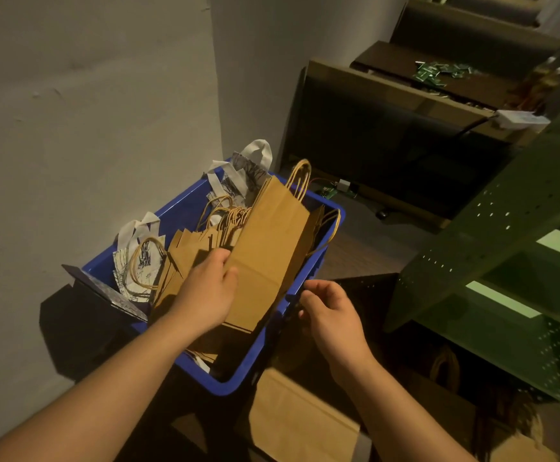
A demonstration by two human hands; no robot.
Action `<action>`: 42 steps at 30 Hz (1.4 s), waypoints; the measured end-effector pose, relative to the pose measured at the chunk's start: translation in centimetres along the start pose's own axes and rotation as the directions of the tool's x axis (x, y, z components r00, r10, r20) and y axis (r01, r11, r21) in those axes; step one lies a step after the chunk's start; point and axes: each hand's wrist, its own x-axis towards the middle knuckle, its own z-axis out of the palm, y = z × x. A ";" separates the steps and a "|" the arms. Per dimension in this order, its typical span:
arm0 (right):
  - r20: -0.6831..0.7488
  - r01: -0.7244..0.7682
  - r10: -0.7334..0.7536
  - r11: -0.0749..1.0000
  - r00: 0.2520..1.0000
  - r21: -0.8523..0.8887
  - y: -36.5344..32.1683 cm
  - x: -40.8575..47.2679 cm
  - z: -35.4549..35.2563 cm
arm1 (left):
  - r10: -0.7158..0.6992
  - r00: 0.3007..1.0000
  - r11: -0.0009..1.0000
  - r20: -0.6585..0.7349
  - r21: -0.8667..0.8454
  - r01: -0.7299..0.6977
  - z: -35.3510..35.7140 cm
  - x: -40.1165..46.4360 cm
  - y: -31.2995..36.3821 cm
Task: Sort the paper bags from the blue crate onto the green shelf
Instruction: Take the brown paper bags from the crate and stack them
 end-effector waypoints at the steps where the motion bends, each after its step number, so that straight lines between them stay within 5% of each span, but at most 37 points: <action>1: 0.010 0.020 -0.020 1.000 1.000 -0.003 -0.5 0.0 -0.1 | 0.018 1.000 0.999 -0.010 -0.032 -0.019 -0.8 -0.4 0.4; 5: 0.061 0.090 -0.093 0.994 0.994 0.063 -2.3 0.1 0.0 | 0.013 1.000 0.948 -0.014 -0.317 -0.016 -3.0 -2.0 2.1; 8: 0.081 0.106 -0.116 0.988 0.990 0.116 -3.4 0.2 -0.1 | 0.021 1.000 0.822 0.019 -0.570 -0.006 -3.5 -3.2 3.7; 11: 0.097 0.127 -0.150 0.968 0.984 0.218 -4.2 0.2 -0.8 | 0.024 0.996 0.756 0.081 -0.654 0.035 -3.1 -3.8 4.5; 20: 0.030 -0.020 0.009 0.911 1.000 0.413 -2.6 -0.4 -3.0 | 0.037 0.942 0.849 0.334 -0.507 0.147 0.5 -4.2 4.5; 29: -0.091 -0.042 0.086 0.912 0.992 0.408 -0.3 -1.2 -4.0 | -0.169 0.968 0.897 0.188 -0.379 0.230 1.8 -0.2 2.6; 42: -0.094 -0.101 0.155 0.897 0.983 0.429 1.6 -0.6 -3.5 | -0.406 0.905 0.903 0.125 0.210 0.376 4.5 3.4 -2.3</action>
